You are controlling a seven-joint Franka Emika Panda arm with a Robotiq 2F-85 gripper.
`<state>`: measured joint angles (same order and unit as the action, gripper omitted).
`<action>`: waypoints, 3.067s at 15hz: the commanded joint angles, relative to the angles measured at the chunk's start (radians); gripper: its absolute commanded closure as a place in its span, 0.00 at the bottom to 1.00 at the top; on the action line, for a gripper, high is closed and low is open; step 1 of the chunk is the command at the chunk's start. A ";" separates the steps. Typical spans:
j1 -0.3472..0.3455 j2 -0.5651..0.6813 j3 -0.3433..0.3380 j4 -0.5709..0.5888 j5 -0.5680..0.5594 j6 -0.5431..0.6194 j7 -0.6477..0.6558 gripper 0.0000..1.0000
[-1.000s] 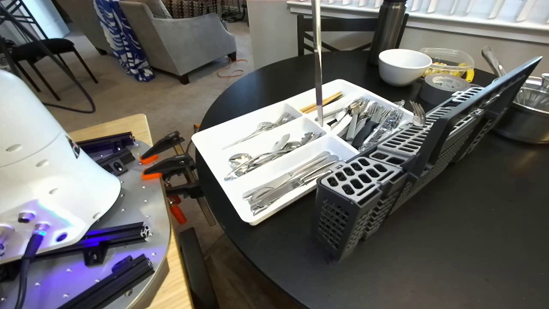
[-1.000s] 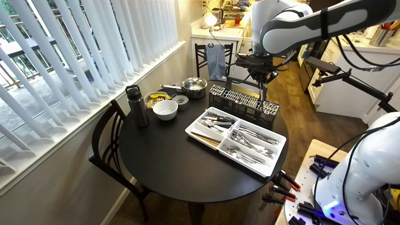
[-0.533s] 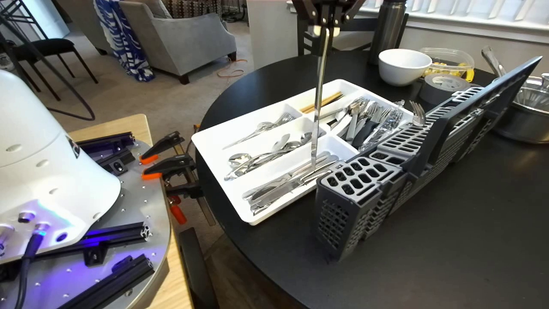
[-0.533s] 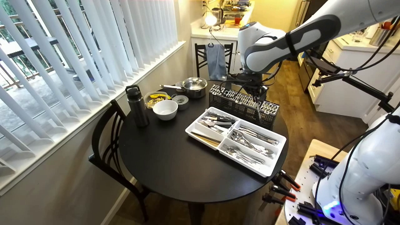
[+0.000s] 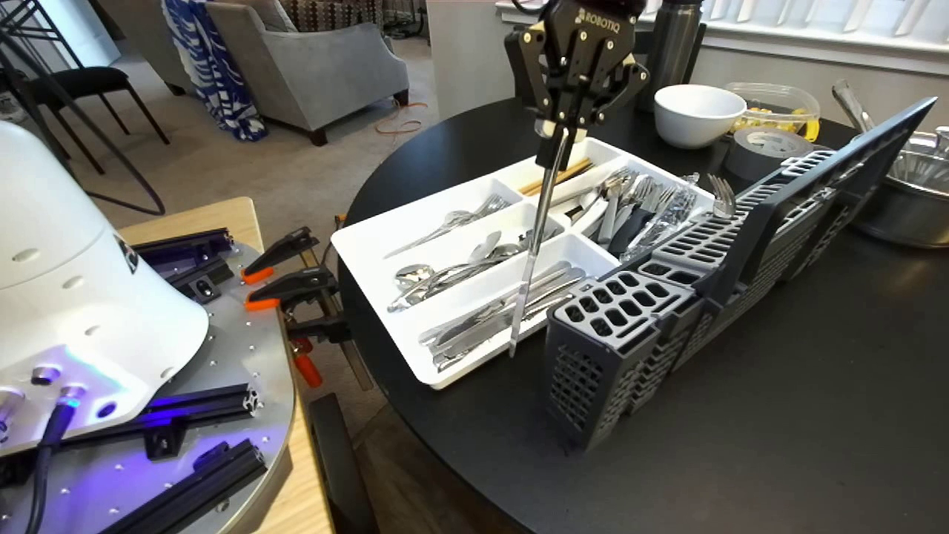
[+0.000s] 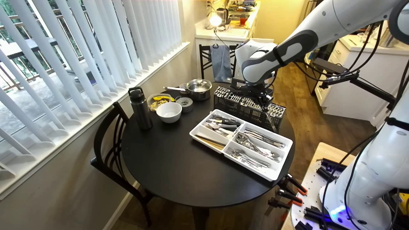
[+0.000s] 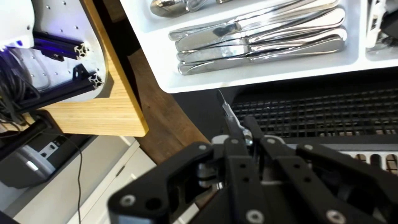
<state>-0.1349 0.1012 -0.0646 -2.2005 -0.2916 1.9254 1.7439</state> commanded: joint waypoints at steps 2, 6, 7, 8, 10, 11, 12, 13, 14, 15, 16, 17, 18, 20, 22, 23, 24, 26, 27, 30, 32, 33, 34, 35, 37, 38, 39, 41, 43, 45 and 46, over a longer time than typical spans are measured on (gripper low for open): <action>0.043 0.071 -0.032 0.068 -0.014 -0.095 0.096 0.98; 0.065 0.075 -0.034 0.100 0.017 -0.144 0.109 0.98; 0.072 0.067 -0.033 0.104 0.019 -0.158 0.115 0.98; 0.077 0.062 -0.032 0.111 0.022 -0.173 0.119 0.98; 0.085 0.060 -0.031 0.130 0.036 -0.212 0.136 0.98; 0.087 0.064 -0.031 0.139 0.045 -0.230 0.136 0.98; 0.088 0.070 -0.032 0.148 0.051 -0.247 0.143 0.98; 0.087 0.078 -0.033 0.158 0.063 -0.262 0.148 0.98; 0.084 0.090 -0.034 0.171 0.084 -0.277 0.147 0.98; 0.082 0.099 -0.035 0.180 0.100 -0.291 0.148 0.98; 0.081 0.109 -0.037 0.187 0.117 -0.299 0.146 0.98; 0.080 0.114 -0.039 0.188 0.128 -0.298 0.144 0.98; 0.079 0.119 -0.042 0.186 0.135 -0.289 0.132 0.98; 0.079 0.144 -0.048 0.192 0.139 -0.277 0.137 0.98; 0.078 0.176 -0.054 0.198 0.136 -0.264 0.135 0.98; 0.079 0.192 -0.057 0.198 0.132 -0.260 0.130 0.98; 0.079 0.209 -0.059 0.200 0.131 -0.255 0.130 0.98; 0.081 0.237 -0.062 0.201 0.135 -0.249 0.123 0.98; 0.083 0.248 -0.063 0.202 0.135 -0.246 0.121 0.98; 0.088 0.272 -0.065 0.208 0.128 -0.245 0.119 0.66; 0.090 0.279 -0.065 0.212 0.128 -0.245 0.113 0.60; 0.092 0.279 -0.065 0.213 0.128 -0.244 0.115 0.53; 0.093 0.278 -0.064 0.213 0.128 -0.241 0.113 0.47; 0.093 0.276 -0.064 0.211 0.128 -0.239 0.111 0.41; 0.094 0.265 -0.063 0.204 0.124 -0.225 0.107 0.28; 0.096 0.258 -0.062 0.198 0.121 -0.212 0.106 0.23; 0.096 0.250 -0.061 0.193 0.120 -0.200 0.103 0.15; 0.097 0.242 -0.060 0.189 0.120 -0.180 0.099 0.02; 0.096 0.239 -0.059 0.188 0.118 -0.163 0.087 0.00; 0.093 0.223 -0.054 0.169 0.110 -0.129 0.030 0.00; 0.094 0.214 -0.054 0.160 0.112 -0.111 0.015 0.00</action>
<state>-0.0434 0.3679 -0.1180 -1.9881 -0.1805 1.7548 1.8300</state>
